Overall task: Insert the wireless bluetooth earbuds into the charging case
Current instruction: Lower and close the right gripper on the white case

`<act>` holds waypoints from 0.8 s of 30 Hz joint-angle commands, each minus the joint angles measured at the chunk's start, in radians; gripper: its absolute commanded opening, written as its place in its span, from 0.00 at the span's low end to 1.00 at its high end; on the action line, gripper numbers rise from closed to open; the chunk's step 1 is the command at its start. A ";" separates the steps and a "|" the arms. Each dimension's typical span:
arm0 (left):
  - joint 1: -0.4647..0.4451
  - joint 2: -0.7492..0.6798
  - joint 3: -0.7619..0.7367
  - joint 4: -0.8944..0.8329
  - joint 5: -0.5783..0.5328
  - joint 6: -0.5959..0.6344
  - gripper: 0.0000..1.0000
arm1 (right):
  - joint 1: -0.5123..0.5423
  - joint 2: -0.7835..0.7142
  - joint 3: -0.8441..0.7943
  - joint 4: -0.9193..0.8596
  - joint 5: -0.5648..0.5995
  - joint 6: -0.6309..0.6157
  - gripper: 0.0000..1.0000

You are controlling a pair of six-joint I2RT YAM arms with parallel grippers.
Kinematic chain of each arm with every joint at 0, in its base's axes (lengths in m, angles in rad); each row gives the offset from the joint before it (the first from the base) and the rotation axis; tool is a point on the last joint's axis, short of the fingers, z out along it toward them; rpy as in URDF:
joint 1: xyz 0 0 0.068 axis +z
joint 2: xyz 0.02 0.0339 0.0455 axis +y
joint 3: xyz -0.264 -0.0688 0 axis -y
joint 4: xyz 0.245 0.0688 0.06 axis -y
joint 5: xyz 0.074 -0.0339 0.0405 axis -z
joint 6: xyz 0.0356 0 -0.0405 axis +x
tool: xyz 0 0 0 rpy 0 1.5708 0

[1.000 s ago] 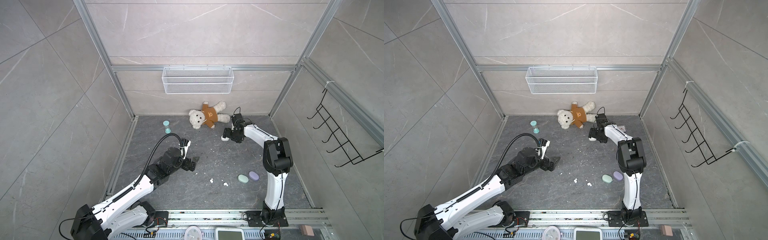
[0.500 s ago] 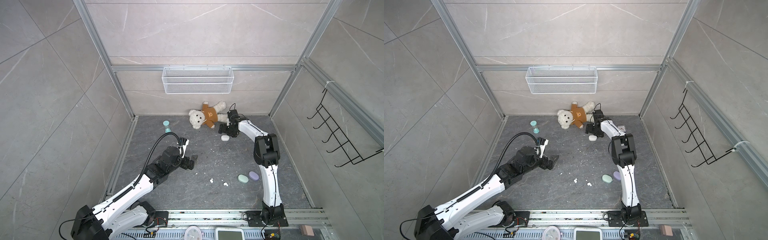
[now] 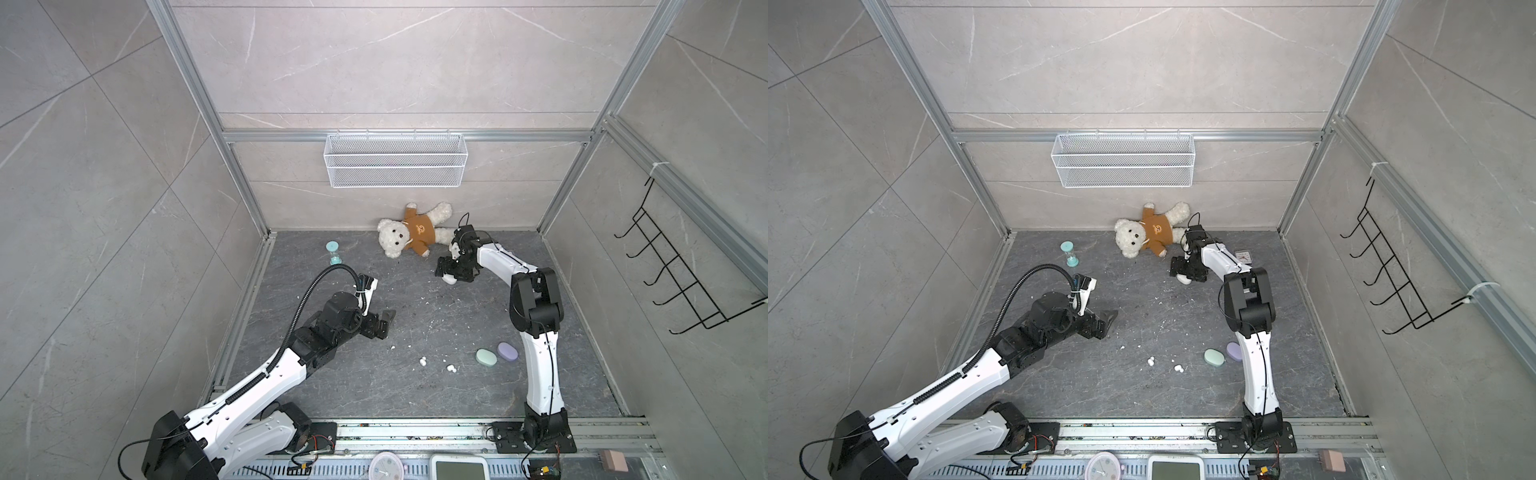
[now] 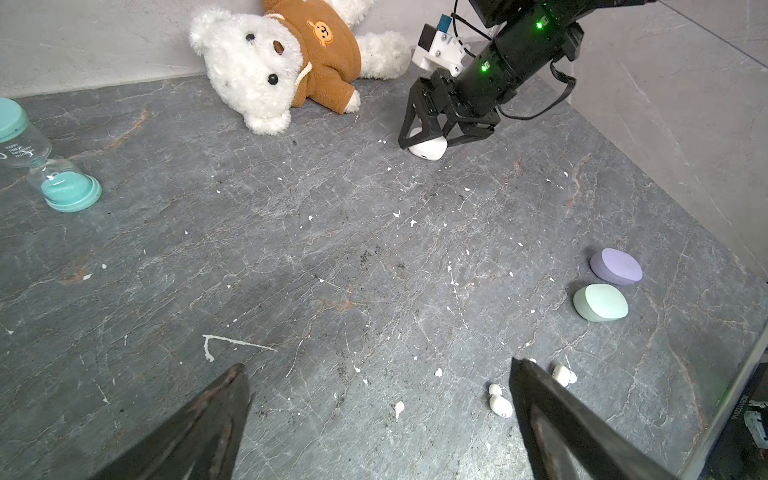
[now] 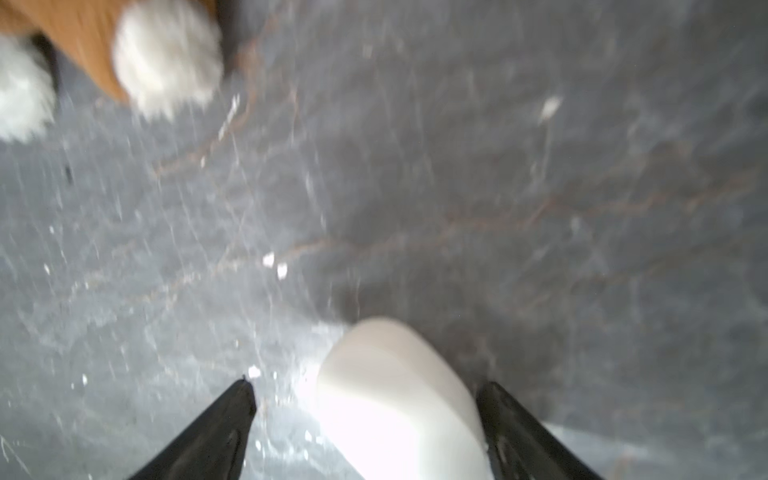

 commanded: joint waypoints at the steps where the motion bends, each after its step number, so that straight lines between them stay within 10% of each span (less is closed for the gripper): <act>1: 0.005 -0.012 0.009 0.036 0.013 -0.004 1.00 | 0.033 -0.066 -0.049 -0.005 -0.022 -0.015 0.87; 24: 0.007 -0.027 0.002 0.029 0.005 -0.007 1.00 | 0.127 -0.049 0.137 -0.171 0.250 -0.145 0.93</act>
